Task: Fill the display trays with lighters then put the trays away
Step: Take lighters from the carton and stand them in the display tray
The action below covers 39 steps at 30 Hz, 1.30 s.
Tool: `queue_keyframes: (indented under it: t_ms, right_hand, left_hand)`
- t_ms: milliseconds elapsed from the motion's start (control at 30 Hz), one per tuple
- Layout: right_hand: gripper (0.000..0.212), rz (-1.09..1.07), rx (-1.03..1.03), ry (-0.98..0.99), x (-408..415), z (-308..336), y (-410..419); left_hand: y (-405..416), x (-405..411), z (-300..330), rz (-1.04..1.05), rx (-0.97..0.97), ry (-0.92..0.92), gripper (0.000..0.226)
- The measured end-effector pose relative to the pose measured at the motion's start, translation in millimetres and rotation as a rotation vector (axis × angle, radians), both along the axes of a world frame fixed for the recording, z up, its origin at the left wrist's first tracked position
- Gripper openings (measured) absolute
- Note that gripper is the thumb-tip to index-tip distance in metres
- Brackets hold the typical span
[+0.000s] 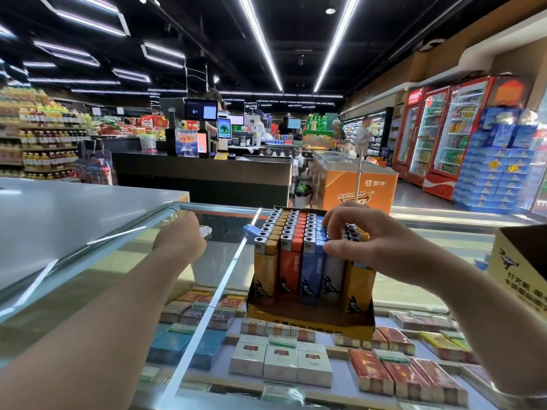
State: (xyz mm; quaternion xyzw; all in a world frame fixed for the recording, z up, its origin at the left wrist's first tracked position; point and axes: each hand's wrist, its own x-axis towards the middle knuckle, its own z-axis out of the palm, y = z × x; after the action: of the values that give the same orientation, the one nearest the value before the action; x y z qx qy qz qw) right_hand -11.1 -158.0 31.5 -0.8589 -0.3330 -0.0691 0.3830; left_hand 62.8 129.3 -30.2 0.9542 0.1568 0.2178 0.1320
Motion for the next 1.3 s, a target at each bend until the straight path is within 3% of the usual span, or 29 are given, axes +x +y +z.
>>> queue_keyframes:
  t_ms: [100, 200, 333, 433, 533, 600, 667, 733, 867, 967, 1033, 1167, 1300]
  right_hand:
    - [0.021, -0.004, -0.007, -0.001, -1, 0, 1]
    - [0.020, -0.007, -0.007, -0.001, -1, 1, 0]
    - [0.019, -0.005, -0.019, -0.002, -1, 1, 0]
    - [0.019, -0.006, -0.024, -0.003, -1, 1, 0]
    - [0.019, -0.007, -0.036, -0.013, 0, 0, 0]
    - [0.020, -0.009, -0.044, -0.026, 1, 0, 0]
    - [0.020, -0.007, -0.041, -0.022, 1, 0, 0]
    - [0.019, -0.001, -0.034, -0.008, 1, 0, 1]
    - [0.021, -0.002, -0.025, -0.015, 1, -1, 1]
    - [0.022, -0.006, -0.028, -0.021, 1, -1, 1]
    - [0.022, -0.006, -0.033, -0.025, 2, -2, 1]
    - [0.021, 0.002, -0.031, -0.011, 2, -1, 0]
    - [0.020, -0.001, -0.035, -0.009, 1, 0, 0]
  left_hand:
    - [-3, 1, -1, 0.043, 0.004, 0.082, 0.040]
    - [-8, 0, 3, 0.025, 0.027, -0.018, 0.028]
    - [-29, 3, 6, -0.349, -0.070, -0.113, 0.030]
    - [-47, 3, 6, -0.632, -0.266, 0.073, 0.037]
    - [-53, 5, 8, -0.763, -0.438, 0.241, 0.035]
    - [-50, 10, 7, -0.718, -0.355, 0.236, 0.029]
    - [-45, 15, 5, -0.588, -0.025, 0.189, 0.028]
    - [-42, 17, 1, -0.497, 0.160, 0.159, 0.027]
    - [-41, 25, -5, -0.531, 0.237, 0.093, 0.039]
    - [-45, 27, -4, -0.574, 0.059, 0.203, 0.046]
    - [-47, 27, -1, -0.573, 0.055, 0.187, 0.036]
    - [-44, 25, 2, -0.514, 0.228, 0.125, 0.021]
    - [-38, 23, -1, -0.516, 0.124, 0.180, 0.014]
